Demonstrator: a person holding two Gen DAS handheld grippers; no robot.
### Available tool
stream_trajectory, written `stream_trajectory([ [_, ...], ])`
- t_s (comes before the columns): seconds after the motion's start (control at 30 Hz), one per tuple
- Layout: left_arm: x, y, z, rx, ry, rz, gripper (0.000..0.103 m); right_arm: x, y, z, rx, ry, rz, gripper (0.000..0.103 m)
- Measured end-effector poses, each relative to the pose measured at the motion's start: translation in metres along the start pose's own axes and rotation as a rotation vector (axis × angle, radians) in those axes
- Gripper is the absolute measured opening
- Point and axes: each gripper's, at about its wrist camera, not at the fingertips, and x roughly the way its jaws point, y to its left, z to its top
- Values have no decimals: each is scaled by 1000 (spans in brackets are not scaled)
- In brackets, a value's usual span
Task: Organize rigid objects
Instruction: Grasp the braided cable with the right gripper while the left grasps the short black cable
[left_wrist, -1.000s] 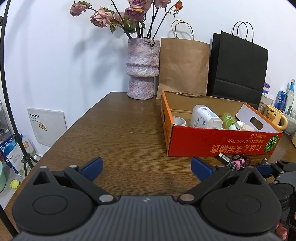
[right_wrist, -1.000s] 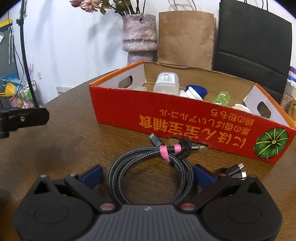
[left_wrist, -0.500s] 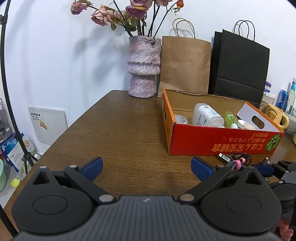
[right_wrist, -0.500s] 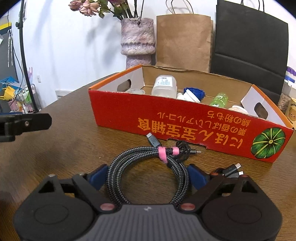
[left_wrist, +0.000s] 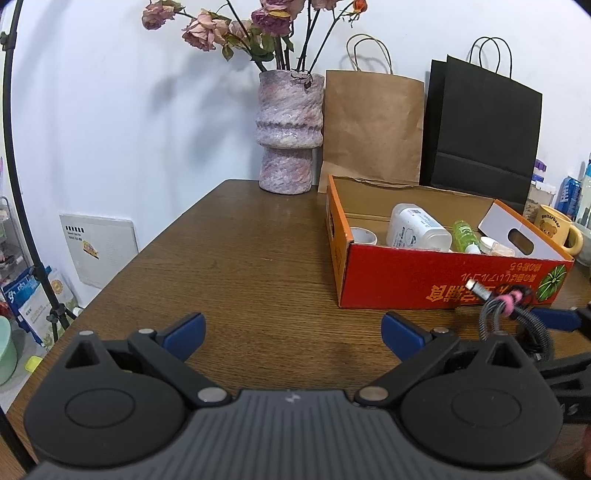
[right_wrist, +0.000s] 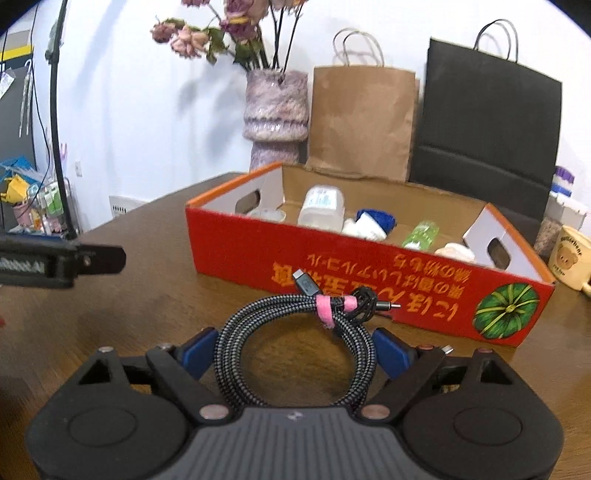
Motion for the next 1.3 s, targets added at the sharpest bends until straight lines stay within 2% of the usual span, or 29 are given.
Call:
stream_trajectory([
  [0.37, -4, -31, 4, 18, -7, -2, 103, -27, -33, 4, 39, -73, -18, 89],
  [0.63, 0, -64, 6, 25, 19, -11, 103, -45, -63, 2, 54, -106, -35, 89],
  [1.3, 17, -179, -7, 120, 95, -68, 103, -78, -160, -13, 106, -141, -121, 89],
])
